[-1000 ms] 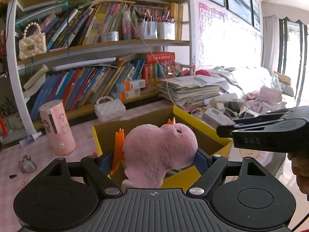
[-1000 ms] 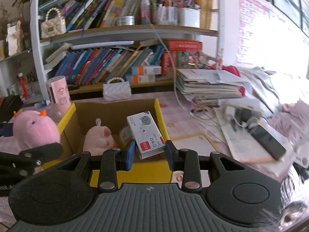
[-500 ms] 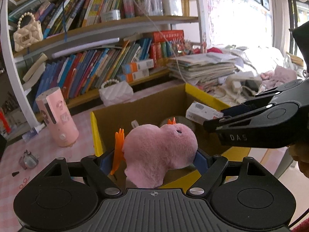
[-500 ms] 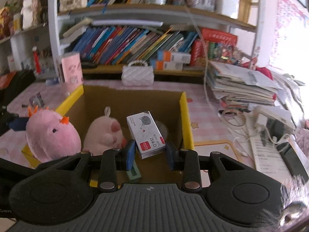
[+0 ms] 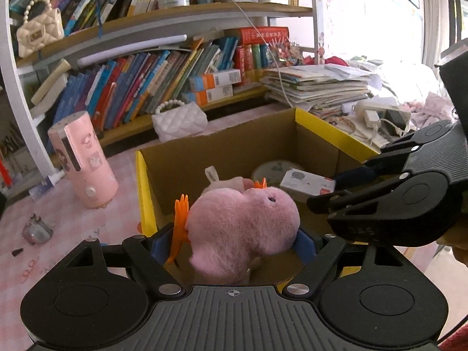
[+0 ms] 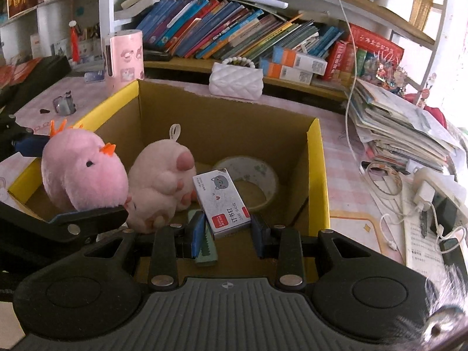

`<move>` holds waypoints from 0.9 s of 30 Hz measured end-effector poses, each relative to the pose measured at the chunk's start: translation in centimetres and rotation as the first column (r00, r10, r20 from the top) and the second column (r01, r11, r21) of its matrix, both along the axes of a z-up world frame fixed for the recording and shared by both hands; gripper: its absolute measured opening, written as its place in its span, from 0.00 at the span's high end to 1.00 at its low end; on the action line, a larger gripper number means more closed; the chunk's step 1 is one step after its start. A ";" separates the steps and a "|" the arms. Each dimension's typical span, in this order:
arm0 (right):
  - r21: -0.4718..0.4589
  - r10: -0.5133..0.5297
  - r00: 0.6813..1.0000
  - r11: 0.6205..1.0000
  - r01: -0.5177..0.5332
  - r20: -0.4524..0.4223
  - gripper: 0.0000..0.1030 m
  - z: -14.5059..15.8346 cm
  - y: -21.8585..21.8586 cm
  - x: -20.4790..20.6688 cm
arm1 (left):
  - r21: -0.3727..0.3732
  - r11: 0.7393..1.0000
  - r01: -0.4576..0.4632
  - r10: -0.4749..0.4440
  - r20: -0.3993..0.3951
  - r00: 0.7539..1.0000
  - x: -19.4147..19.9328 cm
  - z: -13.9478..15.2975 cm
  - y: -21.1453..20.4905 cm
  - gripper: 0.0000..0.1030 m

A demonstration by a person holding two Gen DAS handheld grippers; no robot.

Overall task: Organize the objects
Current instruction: 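Open the left tool to drop the plush toy into the box while the right tool releases the small box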

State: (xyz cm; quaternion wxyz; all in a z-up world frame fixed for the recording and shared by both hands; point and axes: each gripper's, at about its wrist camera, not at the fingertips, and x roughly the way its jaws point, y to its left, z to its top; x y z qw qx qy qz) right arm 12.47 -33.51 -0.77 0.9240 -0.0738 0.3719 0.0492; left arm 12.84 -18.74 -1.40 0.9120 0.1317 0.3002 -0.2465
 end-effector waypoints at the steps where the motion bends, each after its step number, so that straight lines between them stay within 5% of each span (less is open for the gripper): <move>1: 0.004 0.000 1.000 1.000 0.000 -0.005 0.70 -0.1 -0.1 0.2 | -0.005 1.000 -0.001 0.001 -0.006 1.000 0.1 0.0 0.0 0.18; 17: 0.025 0.021 0.999 0.999 -0.020 -0.043 0.70 -0.6 -0.1 0.9 | -0.034 0.999 -0.020 0.019 -0.026 0.999 0.2 -0.1 0.6 0.13; 27: 0.089 -0.063 0.997 0.994 0.059 0.045 0.61 1.4 -0.7 -1.1 | -0.118 0.993 -0.025 0.031 0.050 0.998 -1.7 2.1 1.5 0.08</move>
